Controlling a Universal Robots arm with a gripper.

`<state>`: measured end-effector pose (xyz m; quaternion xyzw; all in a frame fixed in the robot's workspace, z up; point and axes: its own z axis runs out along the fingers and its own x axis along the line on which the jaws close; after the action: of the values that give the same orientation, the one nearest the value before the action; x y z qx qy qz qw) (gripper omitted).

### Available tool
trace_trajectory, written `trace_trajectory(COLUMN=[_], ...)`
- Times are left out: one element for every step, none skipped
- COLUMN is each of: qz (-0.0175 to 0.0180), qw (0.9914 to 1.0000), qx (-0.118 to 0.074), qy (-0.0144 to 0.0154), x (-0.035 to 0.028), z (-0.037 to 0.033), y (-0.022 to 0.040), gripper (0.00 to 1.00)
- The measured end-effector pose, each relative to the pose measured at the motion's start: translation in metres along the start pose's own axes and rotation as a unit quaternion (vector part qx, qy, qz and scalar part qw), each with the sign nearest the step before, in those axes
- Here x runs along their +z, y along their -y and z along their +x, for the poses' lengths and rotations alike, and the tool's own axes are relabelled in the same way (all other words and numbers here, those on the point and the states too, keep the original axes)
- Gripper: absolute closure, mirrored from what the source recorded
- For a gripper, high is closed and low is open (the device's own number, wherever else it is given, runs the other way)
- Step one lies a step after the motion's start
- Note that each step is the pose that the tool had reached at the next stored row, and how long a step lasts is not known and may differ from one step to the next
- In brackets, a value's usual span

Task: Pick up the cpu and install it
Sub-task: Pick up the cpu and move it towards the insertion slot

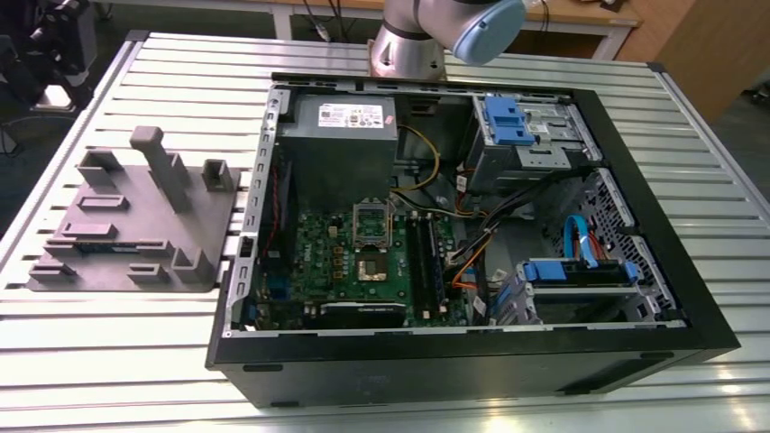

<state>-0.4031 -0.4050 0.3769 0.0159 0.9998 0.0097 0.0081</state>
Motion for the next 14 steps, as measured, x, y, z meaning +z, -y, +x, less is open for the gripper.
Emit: trace_trajectory(qz=[0.0000,-0.0001,-0.0001,-0.0001,-0.0001,-0.0001,-0.0001,-0.0001,0.0000,0.0000,-0.0001,-0.0001,-0.0001,0.0000], qw=[1.00000,1.00000,1.00000,1.00000,1.00000,1.00000,1.00000,1.00000,1.00000,1.00000,1.00000,1.00000,1.00000,1.00000], qx=[0.000,0.000,0.000,0.000,0.000,0.000,0.000,0.000,0.000,0.000,0.000,0.000,0.000,0.000], qy=[0.0001,0.0001,0.0001,0.0001,0.0002,0.0002,0.0001,0.0000,-0.0001,0.0000,0.0001,0.0001,0.0001,0.0001], x=[-0.0006,-0.0012,-0.0018,-0.0022,-0.0023,-0.0024,-0.0027,-0.0028,-0.0029,-0.0028,-0.0026,-0.0025,-0.0025,-0.0024], z=[0.0000,0.0000,0.0000,0.0000,-0.0001,-0.0001,-0.0001,-0.0005,-0.0023,-0.0057,-0.0099,-0.0141,-0.0186,-0.0231], y=[0.0000,0.0000,-0.0001,-0.0001,-0.0001,-0.0001,-0.0001,-0.0001,-0.0002,-0.0003,-0.0004,-0.0005,-0.0007,-0.0008], gripper=[0.53,0.53,0.53,0.53,0.53,0.53,0.53,0.53,0.53,0.53,0.53,0.53,0.53,0.53])
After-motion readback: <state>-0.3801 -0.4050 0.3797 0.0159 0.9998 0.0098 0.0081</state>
